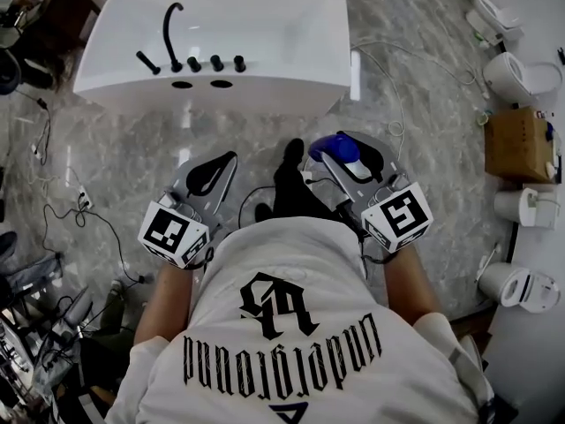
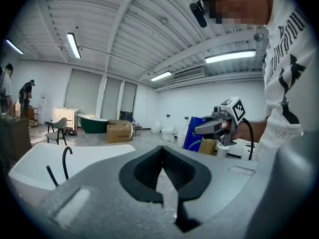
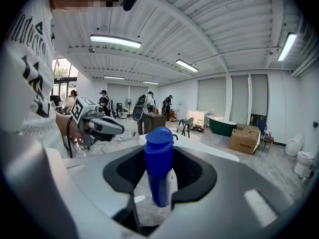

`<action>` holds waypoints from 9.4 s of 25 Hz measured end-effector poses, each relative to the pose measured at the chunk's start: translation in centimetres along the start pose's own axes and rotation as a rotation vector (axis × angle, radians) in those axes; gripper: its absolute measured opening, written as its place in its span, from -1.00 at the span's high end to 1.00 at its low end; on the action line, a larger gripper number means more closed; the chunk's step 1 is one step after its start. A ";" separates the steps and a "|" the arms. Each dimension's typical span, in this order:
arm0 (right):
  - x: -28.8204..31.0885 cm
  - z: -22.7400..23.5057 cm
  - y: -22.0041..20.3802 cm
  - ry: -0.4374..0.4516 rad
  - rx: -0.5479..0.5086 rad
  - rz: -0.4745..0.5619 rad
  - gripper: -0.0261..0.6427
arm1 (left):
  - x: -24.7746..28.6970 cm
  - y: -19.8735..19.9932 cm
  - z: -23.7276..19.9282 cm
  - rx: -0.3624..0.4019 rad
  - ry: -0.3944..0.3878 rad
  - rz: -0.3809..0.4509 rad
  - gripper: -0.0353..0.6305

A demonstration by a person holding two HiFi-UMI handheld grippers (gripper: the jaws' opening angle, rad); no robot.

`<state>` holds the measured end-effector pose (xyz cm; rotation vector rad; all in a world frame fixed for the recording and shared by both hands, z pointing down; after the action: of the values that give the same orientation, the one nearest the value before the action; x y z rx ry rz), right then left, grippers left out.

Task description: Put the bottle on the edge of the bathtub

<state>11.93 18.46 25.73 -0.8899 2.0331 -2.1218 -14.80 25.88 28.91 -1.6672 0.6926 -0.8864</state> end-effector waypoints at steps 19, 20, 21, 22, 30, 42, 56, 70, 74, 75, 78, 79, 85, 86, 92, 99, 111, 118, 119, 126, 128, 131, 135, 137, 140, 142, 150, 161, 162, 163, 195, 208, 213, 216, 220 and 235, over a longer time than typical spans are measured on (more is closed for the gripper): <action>13.6 21.6 0.8 0.107 -0.003 -0.023 0.46 | 19.7 4.5 -12.9 -0.026 0.055 -0.061 0.88; 13.9 22.7 0.7 0.116 0.002 -0.023 0.46 | 20.7 4.6 -13.1 -0.028 0.061 -0.063 0.88; 14.1 23.6 0.6 0.126 0.001 -0.023 0.46 | 21.5 4.6 -13.2 -0.031 0.068 -0.063 0.88; 14.3 24.4 0.5 0.135 -0.006 -0.025 0.46 | 22.1 4.8 -13.3 -0.033 0.077 -0.062 0.88; 18.5 28.6 -0.4 0.147 -0.011 -0.039 0.46 | 25.1 5.0 -17.8 -0.041 0.114 -0.067 0.88; 23.8 31.4 -3.0 0.146 0.036 -0.134 0.46 | 30.4 4.1 -22.4 -0.074 0.044 -0.137 0.88; 31.8 32.1 -8.9 0.204 0.010 -0.310 0.46 | 33.9 -0.5 -28.0 -0.132 -0.017 -0.213 0.88; 40.6 32.6 -18.2 0.272 0.090 -0.488 0.46 | 37.0 -7.4 -34.3 -0.186 -0.066 -0.330 0.88; 42.4 32.5 -20.6 0.273 0.099 -0.530 0.46 | 37.9 -9.8 -35.9 -0.208 -0.083 -0.368 0.88; 42.8 32.6 -21.1 0.270 0.097 -0.537 0.46 | 38.2 -10.3 -36.2 -0.212 -0.086 -0.374 0.88; 43.8 32.9 -22.8 0.260 0.094 -0.556 0.46 | 39.2 -11.4 -36.9 -0.214 -0.098 -0.389 0.88; 44.2 33.0 -23.3 0.259 0.093 -0.559 0.46 | 39.5 -12.0 -37.0 -0.213 -0.103 -0.398 0.88; 46.5 33.0 -26.3 0.254 0.082 -0.602 0.46 | 40.6 -15.5 -38.4 -0.235 -0.119 -0.446 0.88; 46.8 33.0 -26.7 0.261 0.076 -0.607 0.46 | 40.7 -15.7 -38.6 -0.235 -0.116 -0.447 0.88; 47.5 33.3 -29.1 0.265 0.040 -0.634 0.46 | 42.0 -16.8 -38.3 -0.228 -0.126 -0.457 0.88; 47.9 33.1 -30.1 0.271 0.010 -0.638 0.46 | 42.3 -17.3 -38.0 -0.244 -0.131 -0.470 0.88; 48.1 32.1 -30.2 0.299 -0.013 -0.644 0.36 | 42.8 -17.1 -37.4 -0.244 -0.133 -0.471 0.88; 47.4 32.0 -30.1 0.294 -0.009 -0.635 0.31 | 42.8 -17.2 -36.4 -0.242 -0.140 -0.473 0.88; 47.2 32.1 -30.0 0.295 -0.009 -0.632 0.31 | 42.9 -17.0 -36.3 -0.238 -0.139 -0.470 0.88; 44.9 32.6 -28.0 0.279 -0.009 -0.596 0.29 | 42.9 -15.7 -34.7 -0.219 -0.134 -0.457 0.88; 43.9 32.7 -27.1 0.276 -0.015 -0.582 0.28 | 42.8 -14.9 -34.1 -0.208 -0.126 -0.448 0.88; 42.2 32.8 -25.5 0.261 -0.030 -0.554 0.28 | 42.7 -13.5 -32.9 -0.189 -0.117 -0.426 0.88; 39.8 32.9 -23.2 0.255 -0.005 -0.530 0.28 | 42.3 -11.7 -31.2 -0.169 -0.109 -0.395 0.88; 38.5 32.8 -21.7 0.261 0.017 -0.514 0.28 | 41.8 -10.6 -30.2 -0.156 -0.109 -0.378 0.88; 36.3 33.0 -19.0 0.255 0.007 -0.486 0.30 | 40.9 -8.4 -28.8 -0.136 -0.098 -0.346 0.88; 34.9 33.4 -17.1 0.247 0.002 -0.461 0.31 | 40.4 -6.5 -27.9 -0.128 -0.083 -0.312 0.88; 30.1 35.3 -10.7 0.212 -0.034 -0.347 0.37 | 38.8 -0.3 -25.1 -0.098 -0.051 -0.188 0.88; 24.0 36.6 -2.5 0.093 -0.086 -0.161 0.49 | 37.0 7.5 -23.2 0.005 -0.033 -0.054 0.88; 23.5 36.7 -1.9 0.086 -0.090 -0.149 0.50 | 36.9 8.2 -22.8 0.017 -0.034 -0.045 0.88; 22.8 36.7 -1.2 0.079 -0.096 -0.135 0.52 | 36.7 8.8 -22.3 0.031 -0.034 -0.036 0.88; 20.6 26.7 2.6 0.083 -0.115 0.017 0.92 | 25.9 9.3 -17.5 0.049 -0.074 -0.054 0.88; 19.3 11.2 3.7 -0.056 -0.105 0.030 0.92 | 6.2 4.3 -17.9 0.003 -0.033 -0.003 0.88; 17.2 3.9 4.2 -0.118 -0.103 0.027 0.92 | 0.5 2.5 -17.2 0.016 -0.087 -0.007 0.88; 16.1 0.2 4.6 -0.139 -0.097 0.007 0.92 | -1.3 2.2 -16.5 0.014 -0.129 -0.005 0.88; 13.2 -2.0 4.6 -0.187 -0.104 -0.011 0.92 | -1.8 1.8 -14.1 0.020 -0.199 -0.009 0.88; 3.2 -4.1 2.2 -0.171 -0.114 0.003 0.92 | -0.7 1.7 -4.6 0.062 -0.214 -0.001 0.88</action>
<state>6.74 20.44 24.94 -1.0436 2.0824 -1.8722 -19.05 23.54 27.82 -1.6771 0.5132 -0.7097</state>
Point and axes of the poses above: the fingertips, and each gripper's own axes: x forward along the fingers, z to its right, y out of its top, the point moved 9 cm from there along -x, backward along the fingers, and after that the axes turned 1 degree about y, right-handed, at the moved point
